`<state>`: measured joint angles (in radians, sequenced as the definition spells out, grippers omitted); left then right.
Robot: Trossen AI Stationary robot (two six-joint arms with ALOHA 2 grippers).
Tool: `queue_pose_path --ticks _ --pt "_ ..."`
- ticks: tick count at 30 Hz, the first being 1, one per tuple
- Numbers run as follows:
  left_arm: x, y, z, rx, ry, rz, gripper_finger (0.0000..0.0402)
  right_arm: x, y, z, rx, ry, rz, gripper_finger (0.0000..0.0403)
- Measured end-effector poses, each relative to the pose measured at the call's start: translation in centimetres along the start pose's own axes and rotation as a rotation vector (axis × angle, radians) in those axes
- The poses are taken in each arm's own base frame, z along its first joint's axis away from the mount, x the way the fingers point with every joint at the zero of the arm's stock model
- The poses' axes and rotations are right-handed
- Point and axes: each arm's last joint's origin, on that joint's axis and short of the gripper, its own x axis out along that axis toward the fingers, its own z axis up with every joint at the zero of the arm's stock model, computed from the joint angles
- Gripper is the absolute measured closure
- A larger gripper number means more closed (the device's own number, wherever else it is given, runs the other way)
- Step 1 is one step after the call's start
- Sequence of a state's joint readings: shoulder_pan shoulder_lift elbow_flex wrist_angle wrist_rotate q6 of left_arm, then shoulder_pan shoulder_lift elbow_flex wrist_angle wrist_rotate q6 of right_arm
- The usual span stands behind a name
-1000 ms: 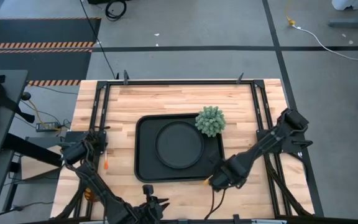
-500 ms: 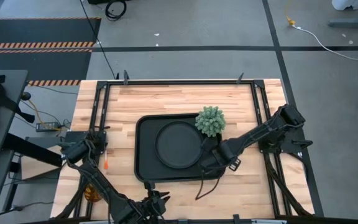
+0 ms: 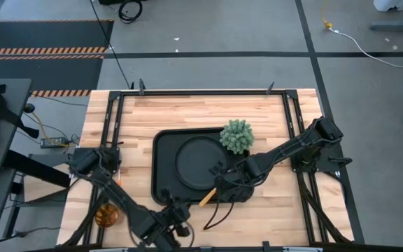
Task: Pick and place plate/cup/fork/spoon on tray
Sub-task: Put the orange spoon on the black tray to the left of the black plate
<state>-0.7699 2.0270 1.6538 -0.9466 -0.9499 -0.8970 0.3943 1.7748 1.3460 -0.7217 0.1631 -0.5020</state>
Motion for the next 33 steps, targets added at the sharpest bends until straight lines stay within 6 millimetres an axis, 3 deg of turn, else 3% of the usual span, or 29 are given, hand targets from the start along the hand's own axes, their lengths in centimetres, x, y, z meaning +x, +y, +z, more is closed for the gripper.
queue_pose_path --ticks 7,12,16,26,33 --pt "4.1 0.4 0.1 -0.014 0.058 -0.049 0.0213 0.0 0.1 0.2 0.035 -0.01 -0.006 0.0355" --pt "5.6 0.2 1.0 -0.016 0.011 -0.113 0.014 0.0 0.2 0.2 0.034 -0.008 -0.01 0.0355" --pt "6.4 0.3 1.9 -0.062 -0.018 -0.125 0.0113 -0.1 0.2 0.2 0.056 -0.001 -0.025 0.0355" --pt "8.8 0.3 1.5 -0.091 0.01 -0.101 0.0138 -0.2 0.6 0.6 0.208 -0.016 -0.023 0.0355" --pt "8.8 0.3 1.5 -0.031 0.006 -0.096 0.021 -0.2 0.8 0.7 0.313 -0.019 -0.02 0.0355"
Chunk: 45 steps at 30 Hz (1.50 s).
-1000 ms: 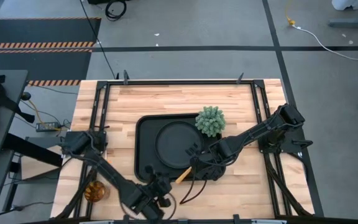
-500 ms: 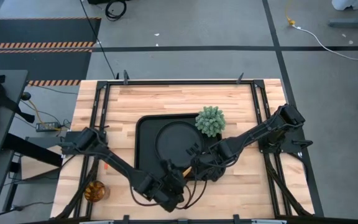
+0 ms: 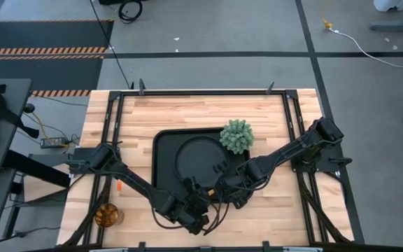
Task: Pick and place plate/cup/fork/spoon on tray
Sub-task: Put the orange spoon on the black tray to the left of the black plate
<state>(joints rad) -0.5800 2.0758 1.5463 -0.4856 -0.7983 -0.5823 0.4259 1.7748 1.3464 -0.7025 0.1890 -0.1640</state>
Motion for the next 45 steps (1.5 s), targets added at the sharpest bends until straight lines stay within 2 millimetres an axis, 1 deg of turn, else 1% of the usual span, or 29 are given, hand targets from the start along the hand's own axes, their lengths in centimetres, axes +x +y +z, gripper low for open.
queue_pose_path --ticks 6,7,13,16,21,25,28,31,34,36,38,39,41,45 --pt "0.2 0.1 -0.1 -0.003 0.043 -0.036 0.0324 -0.1 0.3 0.1 0.063 -0.007 0.012 0.0355" --pt "0.2 0.1 -0.1 -0.004 0.046 -0.041 0.0338 0.0 0.4 0.1 0.077 -0.003 0.013 0.0355" --pt "0.1 0.2 0.0 -0.001 0.052 -0.048 0.034 -0.1 0.8 0.2 0.146 -0.007 0.017 0.0353" --pt "-0.3 0.1 0.0 0.006 0.076 -0.099 0.034 -0.2 1.2 0.2 0.156 -0.012 0.035 0.0335" --pt "-1.0 -0.4 -0.5 0.026 0.1 -0.119 0.0334 -1.0 1.7 0.6 0.182 -0.061 0.067 0.0271" --pt "-1.2 0.0 -1.2 0.035 0.15 -0.07 0.0332 -2.5 1.7 0.8 0.18 -0.109 0.053 0.021" --pt "-2.1 1.4 -1.4 0.01 0.208 0.013 0.0335 -4.1 1.4 0.7 0.197 -0.146 0.014 0.0172" --pt "-4.1 3.5 -1.1 -0.063 0.222 0.13 0.0333 -5.7 1.2 0.5 0.276 -0.181 0.005 0.0149" --pt "-6.6 6.0 -0.7 -0.201 0.211 0.257 0.0331 -6.8 1.3 0.3 0.355 -0.197 0.01 0.0141" --pt "-8.1 7.8 -0.7 -0.291 0.2 0.363 0.0332 -7.1 1.8 0.2 0.383 -0.187 0.02 0.0142" --pt "-9.2 9.1 -1.1 -0.363 0.187 0.481 0.0335 -7.1 2.5 0.2 0.405 -0.18 0.034 0.0147" --pt "-9.4 9.4 -1.4 -0.419 0.177 0.52 0.0336 -7.0 3.0 0.2 0.414 -0.174 0.042 0.0151" --pt "-9.1 9.1 -2.3 -0.483 0.166 0.511 0.0336 -6.3 4.2 0.1 0.424 -0.147 0.068 0.0159" --pt "-8.0 8.9 -5.2 -0.572 0.243 0.52 0.0331 -4.9 6.9 -0.5 0.459 -0.091 0.102 0.017"
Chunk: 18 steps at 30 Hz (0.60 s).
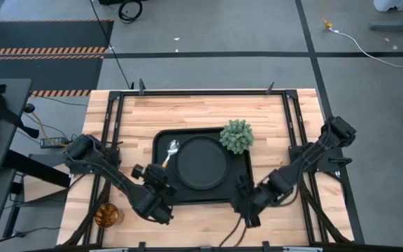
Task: Pick and place plate/cup/fork/spoon on tray
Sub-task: Put the orange spoon on the black tray to the left of the black plate
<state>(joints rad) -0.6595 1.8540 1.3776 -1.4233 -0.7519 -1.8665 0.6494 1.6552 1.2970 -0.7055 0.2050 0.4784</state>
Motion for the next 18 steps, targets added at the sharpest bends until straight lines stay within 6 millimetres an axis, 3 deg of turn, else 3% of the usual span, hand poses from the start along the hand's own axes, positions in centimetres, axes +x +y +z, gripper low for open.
queue_pose_path --ticks 3,7,13,18 --pt "1.4 1.1 -1.7 -0.043 0.077 0.091 0.0331 0.9 1.0 -1.3 0.029 0.023 0.01 0.0174" --pt "1.9 1.9 -2.9 -0.127 0.096 0.133 0.0332 1.2 1.9 -2.4 0.064 0.028 0.025 0.0174" --pt "2.8 0.8 -3.5 -0.225 0.121 0.028 0.0327 1.0 3.1 -2.9 0.079 0.006 0.046 0.0177" --pt "4.3 0.1 -3.6 -0.177 0.224 0.005 0.0332 0.8 3.8 -2.9 0.079 -0.032 0.078 0.0181"
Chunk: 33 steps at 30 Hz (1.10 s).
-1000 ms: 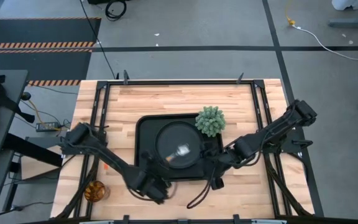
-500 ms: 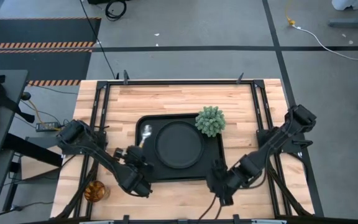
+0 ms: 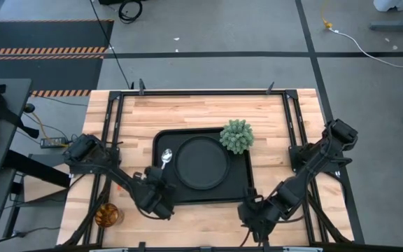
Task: Pick and place plate/cup/fork/spoon on tray
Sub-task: Put the orange spoon on the black tray to the left of the black plate
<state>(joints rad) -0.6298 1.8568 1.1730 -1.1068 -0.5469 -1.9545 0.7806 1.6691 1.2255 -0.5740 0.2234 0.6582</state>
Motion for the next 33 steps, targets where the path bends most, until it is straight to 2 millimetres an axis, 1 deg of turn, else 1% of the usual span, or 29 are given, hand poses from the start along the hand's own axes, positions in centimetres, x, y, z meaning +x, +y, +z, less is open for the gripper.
queue_pose_path --ticks 7,13,16,22,29,33 --pt "1.6 -0.2 1.0 -0.042 -0.023 0.005 0.0327 -0.3 1.3 -0.6 -0.023 -0.009 0.045 0.0184" --pt "2.7 0.1 1.2 -0.11 -0.062 0.001 0.0326 -0.5 1.9 -1.2 -0.016 -0.003 0.059 0.0184" --pt "3.0 -0.2 1.2 -0.128 -0.054 -0.022 0.0324 -0.6 2.3 -1.5 0.013 0.0 0.066 0.0186" --pt "3.2 -1.0 0.8 -0.139 -0.044 -0.097 0.0325 -0.8 2.8 -2.0 0.004 0.005 0.078 0.0192" --pt "3.6 -1.2 1.3 -0.078 0.016 -0.074 0.0317 -0.8 2.8 -2.0 0.005 0.008 0.082 0.0193" --pt "3.8 -1.3 1.5 -0.049 0.018 -0.07 0.0304 -0.8 2.8 -2.0 0.006 0.01 0.084 0.0193"
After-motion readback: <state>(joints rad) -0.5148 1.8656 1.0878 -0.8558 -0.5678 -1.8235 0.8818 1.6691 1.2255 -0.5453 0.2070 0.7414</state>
